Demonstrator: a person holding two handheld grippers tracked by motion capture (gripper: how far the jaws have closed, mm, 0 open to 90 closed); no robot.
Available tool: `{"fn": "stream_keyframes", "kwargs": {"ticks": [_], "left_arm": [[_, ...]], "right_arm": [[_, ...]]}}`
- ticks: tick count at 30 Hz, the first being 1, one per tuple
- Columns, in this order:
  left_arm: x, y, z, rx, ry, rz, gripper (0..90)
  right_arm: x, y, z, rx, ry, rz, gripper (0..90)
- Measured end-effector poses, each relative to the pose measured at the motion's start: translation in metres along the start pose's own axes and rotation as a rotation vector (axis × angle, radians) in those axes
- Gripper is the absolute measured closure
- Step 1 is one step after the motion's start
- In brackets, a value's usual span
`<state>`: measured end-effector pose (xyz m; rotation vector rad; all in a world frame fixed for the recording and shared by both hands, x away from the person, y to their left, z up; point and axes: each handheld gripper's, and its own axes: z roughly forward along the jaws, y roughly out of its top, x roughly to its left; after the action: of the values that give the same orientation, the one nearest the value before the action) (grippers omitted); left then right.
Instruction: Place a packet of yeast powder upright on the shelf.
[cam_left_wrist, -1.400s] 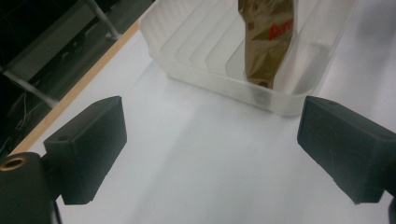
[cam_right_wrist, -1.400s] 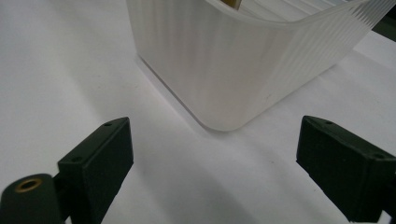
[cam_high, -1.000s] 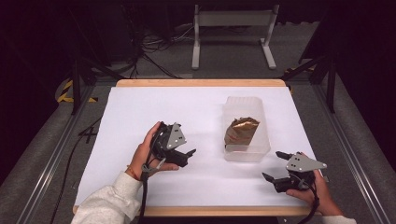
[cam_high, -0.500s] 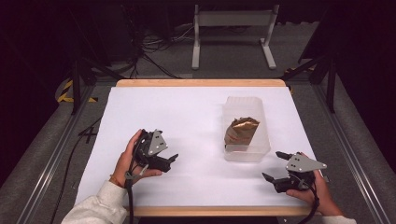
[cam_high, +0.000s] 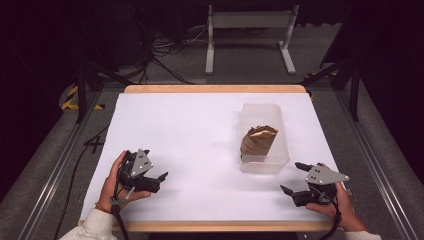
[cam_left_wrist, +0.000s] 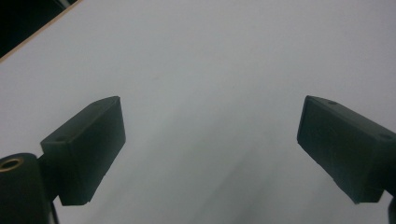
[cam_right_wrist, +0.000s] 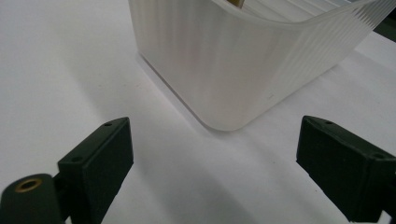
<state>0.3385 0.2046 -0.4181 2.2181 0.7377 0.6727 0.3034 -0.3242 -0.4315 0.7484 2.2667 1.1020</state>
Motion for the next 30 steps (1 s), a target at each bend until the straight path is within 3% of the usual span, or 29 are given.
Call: {"fn": "stream_keyframes", "kwargs": {"ticks": [7, 13, 17, 22, 28, 30], "left_arm": [[0.005, -0.023, -0.012, 0.001, 0.021, -0.039, 8.1], [0.011, -0.042, -0.024, -0.034, 0.033, -0.103, 8.1], [0.012, -0.055, -0.027, -0.031, 0.055, -0.137, 8.1], [0.015, -0.073, -0.037, -0.089, 0.049, -0.249, 7.6], [0.016, -0.083, -0.043, -0.131, 0.051, -0.31, 6.9], [0.016, -0.083, -0.043, -0.122, 0.063, -0.32, 6.5]], "right_arm": [[0.0, 0.0, 0.0, 0.0, -0.002, 0.0, 11.5], [0.0, 0.0, 0.0, 0.002, 0.0, -0.005, 11.5], [0.0, 0.0, 0.0, 0.001, 0.0, -0.003, 11.5], [0.0, 0.0, 0.0, 0.002, 0.0, 0.0, 11.5], [-0.001, 0.0, 0.0, 0.004, -0.002, -0.003, 11.5], [0.0, 0.0, 0.0, 0.002, -0.004, -0.005, 11.5]]}}
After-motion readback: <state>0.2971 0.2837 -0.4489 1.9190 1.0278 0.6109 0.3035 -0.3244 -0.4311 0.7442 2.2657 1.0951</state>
